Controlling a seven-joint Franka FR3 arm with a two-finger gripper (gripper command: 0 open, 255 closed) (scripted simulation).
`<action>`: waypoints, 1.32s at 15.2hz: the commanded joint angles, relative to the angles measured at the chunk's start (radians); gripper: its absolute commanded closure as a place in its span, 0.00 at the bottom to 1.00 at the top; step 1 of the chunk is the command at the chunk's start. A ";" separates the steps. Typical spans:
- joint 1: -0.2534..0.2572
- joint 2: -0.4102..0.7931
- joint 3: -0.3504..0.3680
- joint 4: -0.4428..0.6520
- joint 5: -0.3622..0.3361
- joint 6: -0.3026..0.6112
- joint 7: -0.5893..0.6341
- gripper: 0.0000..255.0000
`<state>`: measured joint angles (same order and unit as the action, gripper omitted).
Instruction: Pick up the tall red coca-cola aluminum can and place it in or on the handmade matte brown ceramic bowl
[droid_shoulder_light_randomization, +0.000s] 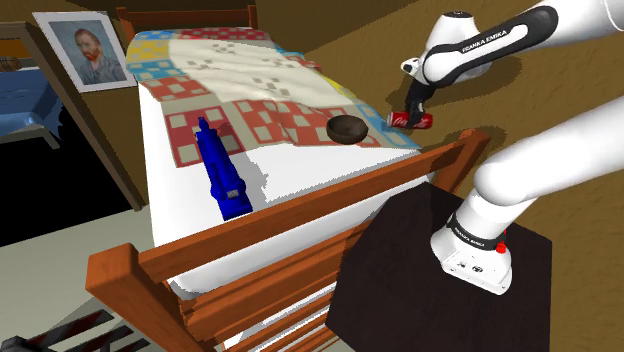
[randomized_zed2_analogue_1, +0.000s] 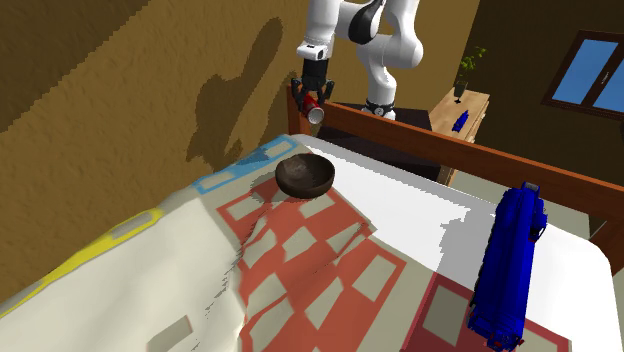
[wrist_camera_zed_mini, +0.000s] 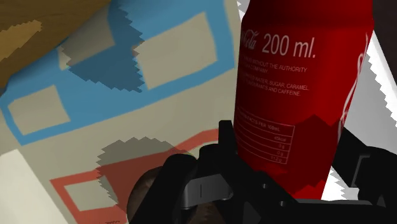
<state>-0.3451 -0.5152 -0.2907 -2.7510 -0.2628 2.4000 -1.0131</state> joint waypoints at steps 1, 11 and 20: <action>0.017 0.026 0.011 0.033 0.014 -0.008 0.013 1.00; 0.135 0.368 0.094 0.346 0.120 0.007 0.122 1.00; 0.173 0.587 0.131 0.560 0.164 0.004 0.169 1.00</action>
<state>-0.1727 0.0613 -0.1607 -2.1899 -0.0998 2.3928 -0.8475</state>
